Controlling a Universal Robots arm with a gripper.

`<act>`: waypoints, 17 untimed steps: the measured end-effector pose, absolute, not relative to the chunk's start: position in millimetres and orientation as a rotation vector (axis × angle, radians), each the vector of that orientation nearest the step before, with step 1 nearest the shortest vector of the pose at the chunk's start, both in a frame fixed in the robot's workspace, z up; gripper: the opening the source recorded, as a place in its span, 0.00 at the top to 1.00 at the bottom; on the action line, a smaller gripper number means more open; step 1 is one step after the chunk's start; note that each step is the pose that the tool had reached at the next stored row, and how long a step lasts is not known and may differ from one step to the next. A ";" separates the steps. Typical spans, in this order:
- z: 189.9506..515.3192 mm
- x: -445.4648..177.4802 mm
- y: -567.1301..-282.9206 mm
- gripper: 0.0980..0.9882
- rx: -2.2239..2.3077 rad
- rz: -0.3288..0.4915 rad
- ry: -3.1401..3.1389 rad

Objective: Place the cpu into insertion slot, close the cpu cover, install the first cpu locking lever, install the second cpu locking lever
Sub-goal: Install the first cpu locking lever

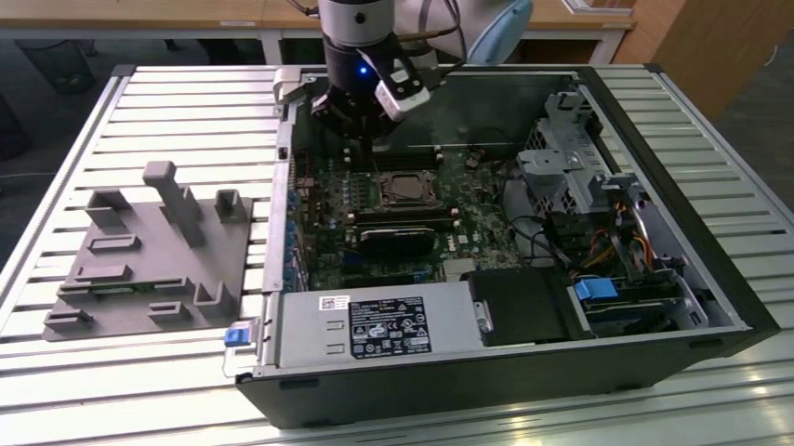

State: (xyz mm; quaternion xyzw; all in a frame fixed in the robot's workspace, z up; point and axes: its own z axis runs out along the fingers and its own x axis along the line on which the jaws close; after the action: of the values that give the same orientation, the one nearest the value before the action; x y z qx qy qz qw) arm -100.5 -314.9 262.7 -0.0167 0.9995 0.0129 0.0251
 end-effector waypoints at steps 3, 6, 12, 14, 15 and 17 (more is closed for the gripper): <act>261.6 -100.6 -315.0 0.99 -0.051 0.039 3.091; 260.8 -100.8 -314.9 0.99 -0.051 0.040 3.091; 259.4 -101.9 -314.3 0.99 -0.051 0.040 3.091; 259.0 -102.5 -314.0 0.99 -0.051 0.040 3.091; 258.7 -102.9 -313.8 0.99 -0.051 0.040 3.091; 258.2 -103.4 -313.6 0.99 -0.051 0.040 3.091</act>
State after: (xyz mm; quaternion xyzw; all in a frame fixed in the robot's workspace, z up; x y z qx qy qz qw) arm -103.4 -313.6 258.2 -0.0166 0.9995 0.0129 0.0250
